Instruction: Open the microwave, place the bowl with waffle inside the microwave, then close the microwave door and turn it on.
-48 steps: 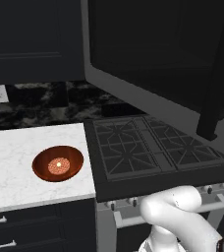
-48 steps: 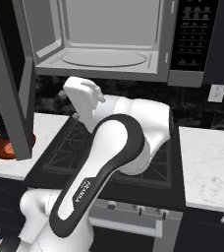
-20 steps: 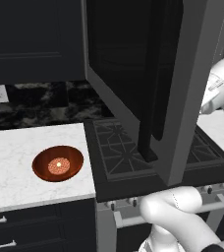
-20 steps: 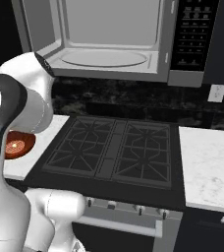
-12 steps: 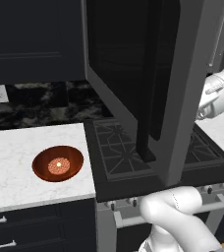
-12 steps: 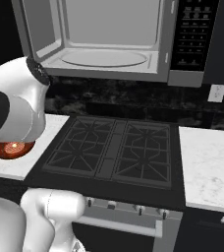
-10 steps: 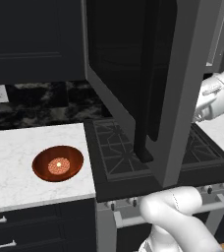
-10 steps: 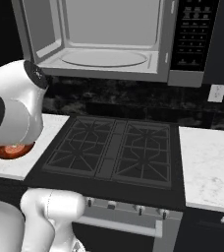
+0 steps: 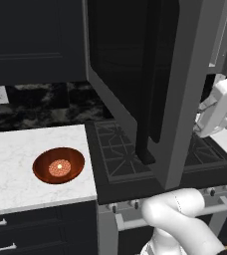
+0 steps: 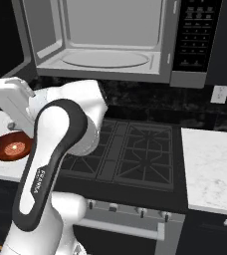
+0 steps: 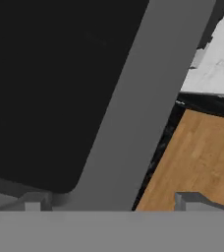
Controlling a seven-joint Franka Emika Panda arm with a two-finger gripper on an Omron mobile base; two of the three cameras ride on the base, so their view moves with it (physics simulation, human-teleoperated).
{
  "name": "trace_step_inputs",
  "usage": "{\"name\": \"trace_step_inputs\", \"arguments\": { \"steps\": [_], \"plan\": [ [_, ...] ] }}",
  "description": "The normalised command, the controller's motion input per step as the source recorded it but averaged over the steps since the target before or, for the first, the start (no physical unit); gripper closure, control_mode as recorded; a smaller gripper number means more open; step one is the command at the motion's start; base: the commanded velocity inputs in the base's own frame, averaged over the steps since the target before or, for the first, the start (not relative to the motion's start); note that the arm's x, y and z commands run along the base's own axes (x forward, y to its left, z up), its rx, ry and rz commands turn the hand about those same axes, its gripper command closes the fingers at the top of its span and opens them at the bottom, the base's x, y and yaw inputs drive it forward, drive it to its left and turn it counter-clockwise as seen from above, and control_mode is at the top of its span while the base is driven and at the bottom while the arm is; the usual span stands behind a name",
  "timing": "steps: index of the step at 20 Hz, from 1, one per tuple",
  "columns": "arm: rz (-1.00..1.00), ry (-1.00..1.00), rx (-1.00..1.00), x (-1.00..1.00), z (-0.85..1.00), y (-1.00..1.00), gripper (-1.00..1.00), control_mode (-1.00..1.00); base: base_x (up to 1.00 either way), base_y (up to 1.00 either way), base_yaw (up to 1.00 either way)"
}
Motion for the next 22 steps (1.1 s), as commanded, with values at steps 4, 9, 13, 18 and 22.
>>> {"name": "trace_step_inputs", "arguments": {
  "steps": [4,9,13,18,22],
  "plan": [
    [0.0,0.08,0.06,0.82,-0.94,-0.68,-1.0,-1.0,0.0,0.0,0.0],
    [0.0,0.0,0.0,0.97,-1.0,-0.06,-1.0,-1.0,0.0,0.0,0.0],
    [0.0,0.04,0.0,0.81,-1.0,0.1,-1.0,-1.0,0.0,0.0,0.0],
    [0.0,0.01,-0.01,0.14,-0.83,0.73,-1.0,-1.0,0.0,0.0,0.0],
    [0.0,0.03,0.0,-0.01,-0.35,0.74,-1.0,-1.0,0.0,0.0,0.0]
  ]
}}
